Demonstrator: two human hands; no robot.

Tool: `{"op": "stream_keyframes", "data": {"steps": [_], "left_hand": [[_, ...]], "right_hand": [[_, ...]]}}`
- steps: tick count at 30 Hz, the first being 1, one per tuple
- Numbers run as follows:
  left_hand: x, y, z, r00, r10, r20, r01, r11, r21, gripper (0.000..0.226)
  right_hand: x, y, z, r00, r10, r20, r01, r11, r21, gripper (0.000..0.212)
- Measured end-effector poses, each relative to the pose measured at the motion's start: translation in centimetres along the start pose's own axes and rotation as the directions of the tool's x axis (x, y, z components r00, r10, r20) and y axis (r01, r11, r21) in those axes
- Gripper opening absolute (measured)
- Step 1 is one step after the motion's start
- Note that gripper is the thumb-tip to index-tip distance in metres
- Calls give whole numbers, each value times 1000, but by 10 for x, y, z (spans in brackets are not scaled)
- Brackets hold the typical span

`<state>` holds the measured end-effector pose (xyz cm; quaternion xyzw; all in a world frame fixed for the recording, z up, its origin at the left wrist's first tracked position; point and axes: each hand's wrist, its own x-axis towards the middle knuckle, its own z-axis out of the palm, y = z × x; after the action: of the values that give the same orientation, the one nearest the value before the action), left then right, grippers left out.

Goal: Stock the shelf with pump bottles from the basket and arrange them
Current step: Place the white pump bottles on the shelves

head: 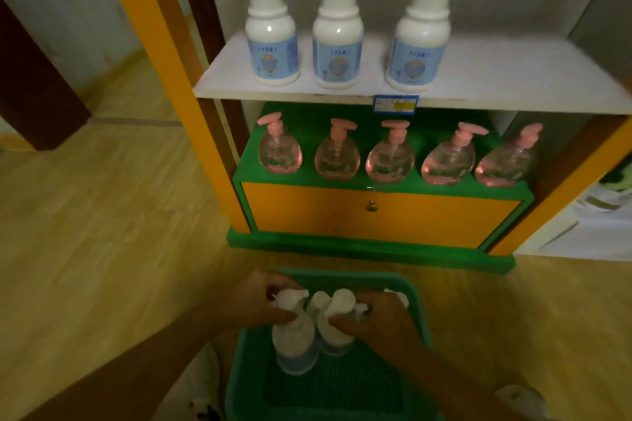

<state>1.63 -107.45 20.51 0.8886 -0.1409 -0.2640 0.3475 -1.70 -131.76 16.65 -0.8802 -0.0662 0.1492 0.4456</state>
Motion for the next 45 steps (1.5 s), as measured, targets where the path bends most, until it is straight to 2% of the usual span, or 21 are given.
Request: {"op": "stream_keyframes", "data": {"steps": [5, 11, 16, 19, 23, 28, 33, 36, 40, 43, 45], "left_hand": [[0, 62, -43, 971, 92, -219, -155, 944, -291, 35], [5, 135, -87, 900, 137, -414, -329, 836, -438, 35], [15, 188, -111, 816, 234, -529, -457, 820, -343, 32], [22, 209, -120, 780, 271, -565, -491, 823, -284, 31], [28, 220, -123, 763, 308, -569, -526, 806, -270, 30], [34, 220, -122, 765, 306, -567, -521, 811, -265, 30], [36, 214, -124, 781, 270, -562, -500, 810, -306, 29], [37, 210, -124, 789, 264, -555, -490, 814, -311, 30], [40, 202, -124, 797, 262, -544, -473, 831, -293, 28], [41, 199, -123, 810, 257, -527, -463, 832, -306, 28], [42, 199, -122, 817, 249, -521, -453, 836, -309, 28]], "right_hand": [[2, -42, -72, 986, -57, -154, 75, 991, 111, 30], [1, -95, -160, 927, -187, -325, 244, 959, 146, 31], [7, -136, -227, 840, -241, -486, 310, 948, 65, 42], [19, -158, -273, 750, -264, -606, 372, 926, 57, 27], [42, -171, -322, 680, -238, -693, 377, 925, 52, 34], [73, -170, -352, 677, -166, -717, 308, 949, 72, 38], [93, -161, -366, 722, -150, -676, 249, 967, 52, 34], [98, -158, -371, 750, -158, -642, 252, 966, 57, 30], [101, -155, -374, 798, -173, -577, 263, 962, 76, 38], [101, -154, -371, 799, -193, -570, 288, 954, 80, 37], [102, -150, -368, 795, -198, -573, 278, 959, 54, 45]]}}
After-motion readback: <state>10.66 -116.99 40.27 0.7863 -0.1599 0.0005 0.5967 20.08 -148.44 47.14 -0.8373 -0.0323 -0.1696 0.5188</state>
